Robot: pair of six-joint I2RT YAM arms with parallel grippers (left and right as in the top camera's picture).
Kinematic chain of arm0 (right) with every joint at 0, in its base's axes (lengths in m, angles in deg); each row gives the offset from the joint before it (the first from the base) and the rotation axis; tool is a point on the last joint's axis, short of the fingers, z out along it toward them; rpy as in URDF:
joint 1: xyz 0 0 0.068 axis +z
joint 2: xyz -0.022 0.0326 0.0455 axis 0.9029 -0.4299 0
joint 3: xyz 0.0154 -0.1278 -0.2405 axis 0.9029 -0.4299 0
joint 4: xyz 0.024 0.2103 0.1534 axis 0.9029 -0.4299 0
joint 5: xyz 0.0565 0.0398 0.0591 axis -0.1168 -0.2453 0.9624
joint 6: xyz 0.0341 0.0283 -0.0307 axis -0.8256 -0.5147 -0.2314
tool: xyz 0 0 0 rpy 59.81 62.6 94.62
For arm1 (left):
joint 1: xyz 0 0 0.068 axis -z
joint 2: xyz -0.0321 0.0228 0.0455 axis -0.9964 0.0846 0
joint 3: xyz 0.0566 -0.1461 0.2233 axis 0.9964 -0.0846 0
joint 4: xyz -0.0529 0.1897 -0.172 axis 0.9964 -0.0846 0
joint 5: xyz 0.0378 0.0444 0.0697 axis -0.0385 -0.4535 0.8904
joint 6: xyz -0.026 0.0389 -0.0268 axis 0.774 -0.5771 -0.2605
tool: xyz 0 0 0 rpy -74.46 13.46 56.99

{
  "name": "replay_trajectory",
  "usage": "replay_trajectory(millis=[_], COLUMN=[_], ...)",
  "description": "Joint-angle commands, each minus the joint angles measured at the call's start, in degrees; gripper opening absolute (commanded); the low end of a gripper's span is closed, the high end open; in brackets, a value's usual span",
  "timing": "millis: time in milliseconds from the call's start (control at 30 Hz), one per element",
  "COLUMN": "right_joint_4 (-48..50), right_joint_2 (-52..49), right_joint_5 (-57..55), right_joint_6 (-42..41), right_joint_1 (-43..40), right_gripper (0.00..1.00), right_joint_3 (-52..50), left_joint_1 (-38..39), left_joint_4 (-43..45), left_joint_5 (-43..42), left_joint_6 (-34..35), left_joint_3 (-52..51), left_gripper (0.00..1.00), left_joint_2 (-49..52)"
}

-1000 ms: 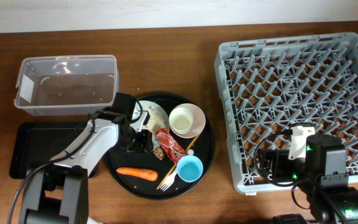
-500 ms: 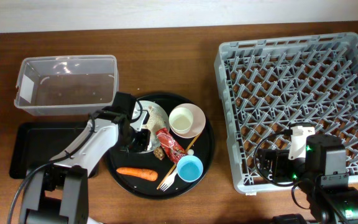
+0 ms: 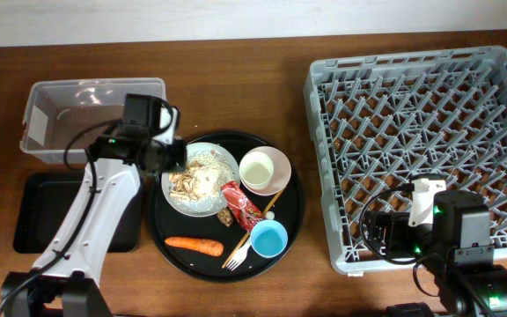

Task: Sort waste into correct bins and load items into the dishwasher rack

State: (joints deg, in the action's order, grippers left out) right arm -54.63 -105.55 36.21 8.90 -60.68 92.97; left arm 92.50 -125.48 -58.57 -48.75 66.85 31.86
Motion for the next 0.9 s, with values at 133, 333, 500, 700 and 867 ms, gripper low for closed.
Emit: replay_trajectory(millis=[133, 333, 500, 700, 867], right_joint_4=[0.04, -0.09, -0.2, -0.2, -0.2], right_joint_2=[0.11, 0.13, 0.13, 0.11, 0.13], right_joint_5=[-0.26, -0.26, -0.26, -0.26, -0.26], right_joint_6=[0.39, 0.37, 0.37, 0.37, 0.37], right_joint_1=[0.26, 0.26, 0.26, 0.26, 0.26], right_gripper=[0.99, 0.99, 0.99, 0.99, 0.99], right_joint_3=[1.14, 1.14, 1.14, 1.14, 1.14], left_joint_1=[-3.8, -5.29, -5.29, -5.29, -5.05], left_joint_4=[11.45, 12.98, 12.85, 12.7, 10.84], left_joint_5=[5.05, 8.37, 9.35, 9.33, 2.64], left_joint_6=[-0.24, -0.24, -0.26, -0.26, -0.24], left_joint_3=[0.79, 0.79, 0.79, 0.81, 0.81], left_gripper=[0.08, 0.17, 0.49, 0.57, 0.57], left_joint_2=[-0.07, 0.85, 2.1, 2.08, 1.92])
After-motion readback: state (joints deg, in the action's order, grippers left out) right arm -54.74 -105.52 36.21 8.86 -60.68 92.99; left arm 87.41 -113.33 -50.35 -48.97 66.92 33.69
